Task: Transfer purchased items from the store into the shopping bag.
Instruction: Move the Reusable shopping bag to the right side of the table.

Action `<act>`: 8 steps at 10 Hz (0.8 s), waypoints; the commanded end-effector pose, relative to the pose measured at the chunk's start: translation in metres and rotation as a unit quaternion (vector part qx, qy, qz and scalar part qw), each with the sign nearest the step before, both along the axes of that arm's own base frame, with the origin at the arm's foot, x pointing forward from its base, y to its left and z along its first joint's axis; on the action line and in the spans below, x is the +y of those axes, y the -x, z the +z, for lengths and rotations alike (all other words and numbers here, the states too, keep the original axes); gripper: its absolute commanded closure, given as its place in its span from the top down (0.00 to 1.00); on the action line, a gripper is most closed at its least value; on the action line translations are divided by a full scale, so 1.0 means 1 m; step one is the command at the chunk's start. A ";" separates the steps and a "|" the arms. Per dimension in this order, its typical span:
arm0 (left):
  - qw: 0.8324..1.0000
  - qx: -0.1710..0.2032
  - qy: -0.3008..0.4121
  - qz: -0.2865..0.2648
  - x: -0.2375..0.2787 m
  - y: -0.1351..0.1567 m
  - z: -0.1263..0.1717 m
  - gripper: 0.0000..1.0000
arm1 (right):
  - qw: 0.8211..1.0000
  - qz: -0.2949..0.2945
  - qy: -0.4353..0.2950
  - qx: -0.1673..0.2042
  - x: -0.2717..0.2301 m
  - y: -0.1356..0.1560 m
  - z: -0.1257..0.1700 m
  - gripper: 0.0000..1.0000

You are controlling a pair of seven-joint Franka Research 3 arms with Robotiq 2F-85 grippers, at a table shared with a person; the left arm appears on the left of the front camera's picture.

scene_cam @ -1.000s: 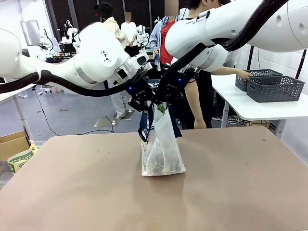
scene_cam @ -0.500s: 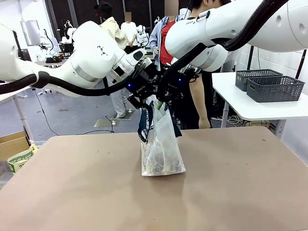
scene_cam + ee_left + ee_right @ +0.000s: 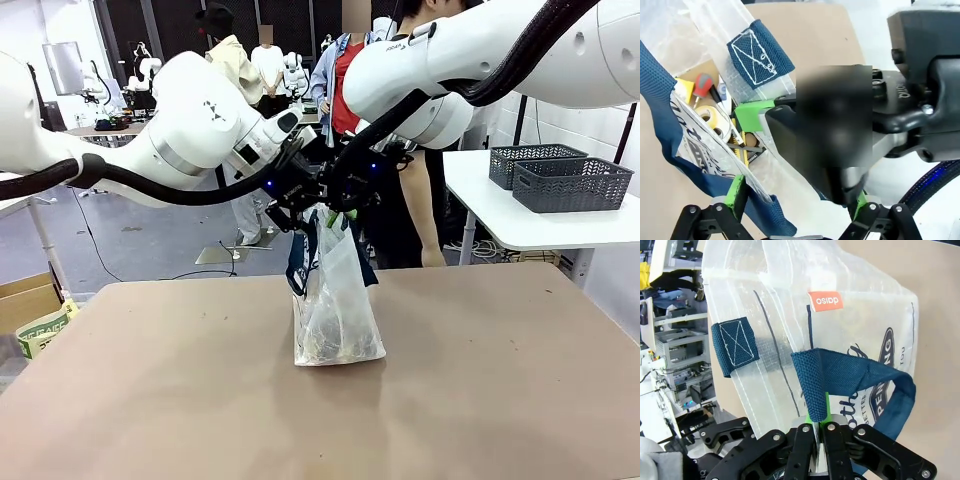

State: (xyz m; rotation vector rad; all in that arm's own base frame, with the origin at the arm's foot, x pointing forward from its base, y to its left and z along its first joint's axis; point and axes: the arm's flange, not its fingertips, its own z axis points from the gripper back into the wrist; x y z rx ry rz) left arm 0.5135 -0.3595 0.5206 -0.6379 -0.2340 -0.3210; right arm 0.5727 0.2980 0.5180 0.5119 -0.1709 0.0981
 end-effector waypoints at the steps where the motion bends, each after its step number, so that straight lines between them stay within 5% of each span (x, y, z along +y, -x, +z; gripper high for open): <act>1: 1.000 0.001 -0.015 -0.001 -0.004 0.001 -0.009 1.00 | 1.000 0.002 -0.004 -0.003 -0.001 0.001 0.000 0.00; 2: 1.000 0.002 -0.025 0.002 -0.007 0.000 -0.011 1.00 | 1.000 0.002 -0.004 -0.003 -0.001 0.001 0.000 0.00; 7: 0.999 -0.004 -0.051 0.017 -0.007 0.002 -0.010 0.02 | 1.000 0.002 -0.004 -0.003 -0.001 0.001 0.000 0.00; 8: 0.998 -0.008 -0.055 0.020 -0.006 0.003 -0.008 0.00 | 1.000 0.002 -0.004 -0.003 -0.001 0.001 0.000 0.00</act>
